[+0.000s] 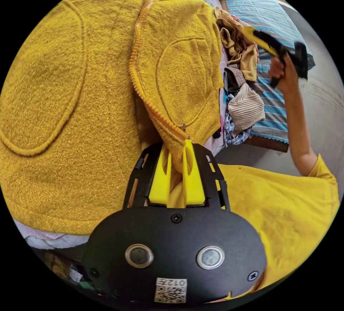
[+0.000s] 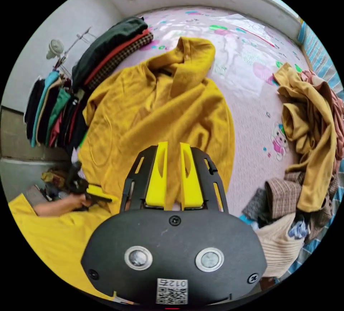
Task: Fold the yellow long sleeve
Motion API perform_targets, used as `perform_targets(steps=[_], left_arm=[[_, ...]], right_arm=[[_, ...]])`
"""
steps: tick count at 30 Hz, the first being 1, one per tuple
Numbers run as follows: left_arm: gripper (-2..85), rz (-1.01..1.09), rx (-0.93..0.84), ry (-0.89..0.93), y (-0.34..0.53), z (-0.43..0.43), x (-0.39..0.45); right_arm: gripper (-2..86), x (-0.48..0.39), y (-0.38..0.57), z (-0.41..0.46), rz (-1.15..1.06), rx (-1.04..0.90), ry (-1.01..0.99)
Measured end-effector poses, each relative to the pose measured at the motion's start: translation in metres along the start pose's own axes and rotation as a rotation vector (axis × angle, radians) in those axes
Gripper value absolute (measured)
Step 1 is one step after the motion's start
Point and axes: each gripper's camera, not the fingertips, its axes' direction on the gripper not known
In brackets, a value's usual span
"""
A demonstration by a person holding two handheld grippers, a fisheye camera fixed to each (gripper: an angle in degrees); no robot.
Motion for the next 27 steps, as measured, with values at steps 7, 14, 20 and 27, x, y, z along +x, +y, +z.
perform_targets(steps=[7, 14, 20, 27], left_arm=[[7.6, 0.112, -0.014, -0.054, 0.011, -0.001, 0.007], [7.6, 0.153, -0.025, -0.061, 0.025, -0.002, 0.0], [7.3, 0.309, 0.068, -0.151, 0.056, -0.022, 0.016], [5.3, 0.111, 0.172, 0.059, 0.076, -0.036, -0.041]], right_arm=[[12.7, -0.034, -0.142, 0.072, 0.151, -0.007, 0.231], [6.1, -0.034, -0.181, 0.108, 0.215, -0.086, 0.404], [2.8, -0.005, -0.191, 0.027, 0.209, 0.026, 0.103], [2.5, -0.005, -0.244, 0.016, 0.24, 0.008, 0.002]])
